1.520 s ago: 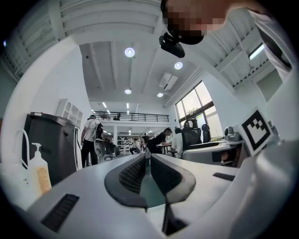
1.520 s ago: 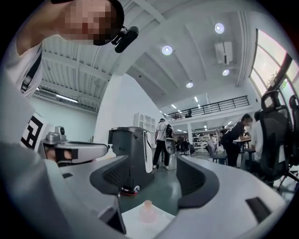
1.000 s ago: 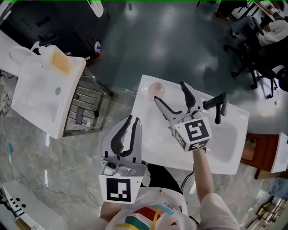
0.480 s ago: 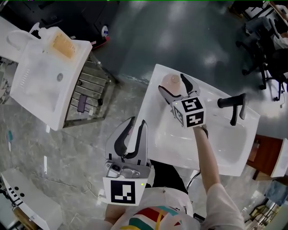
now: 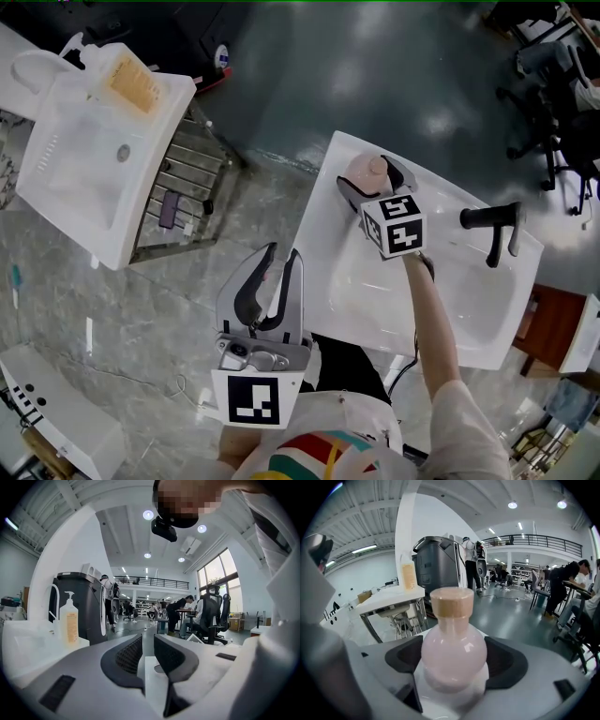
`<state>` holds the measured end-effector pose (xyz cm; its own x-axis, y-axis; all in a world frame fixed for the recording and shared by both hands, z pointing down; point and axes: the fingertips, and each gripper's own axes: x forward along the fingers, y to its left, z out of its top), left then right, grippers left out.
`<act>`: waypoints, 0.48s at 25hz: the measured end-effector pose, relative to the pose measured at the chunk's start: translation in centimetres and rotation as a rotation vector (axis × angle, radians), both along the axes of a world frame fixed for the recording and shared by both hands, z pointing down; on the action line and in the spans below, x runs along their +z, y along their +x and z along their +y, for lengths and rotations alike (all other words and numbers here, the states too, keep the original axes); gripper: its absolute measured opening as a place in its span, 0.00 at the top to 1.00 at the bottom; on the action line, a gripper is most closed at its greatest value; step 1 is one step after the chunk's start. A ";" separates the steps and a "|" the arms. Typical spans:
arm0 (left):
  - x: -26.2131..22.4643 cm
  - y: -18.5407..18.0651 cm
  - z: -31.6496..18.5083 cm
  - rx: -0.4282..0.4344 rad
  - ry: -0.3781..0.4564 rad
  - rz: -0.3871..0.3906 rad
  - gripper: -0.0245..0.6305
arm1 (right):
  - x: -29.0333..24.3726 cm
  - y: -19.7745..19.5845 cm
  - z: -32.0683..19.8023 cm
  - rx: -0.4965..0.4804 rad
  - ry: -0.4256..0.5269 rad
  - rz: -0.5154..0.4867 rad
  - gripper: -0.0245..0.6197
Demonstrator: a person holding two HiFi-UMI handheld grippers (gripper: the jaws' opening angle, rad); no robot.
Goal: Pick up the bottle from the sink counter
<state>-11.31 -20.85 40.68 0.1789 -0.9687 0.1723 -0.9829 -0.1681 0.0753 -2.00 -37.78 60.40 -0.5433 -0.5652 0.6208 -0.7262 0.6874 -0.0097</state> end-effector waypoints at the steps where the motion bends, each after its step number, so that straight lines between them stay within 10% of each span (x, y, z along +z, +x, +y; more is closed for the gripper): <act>1: 0.1 -0.2 -0.1 -0.001 -0.002 0.001 0.88 | 0.3 0.0 -0.1 0.004 -0.002 0.010 0.35; 12: 0.6 -1.5 -0.3 -0.018 -0.014 0.011 0.88 | 0.8 0.1 -0.5 0.040 0.033 0.074 0.35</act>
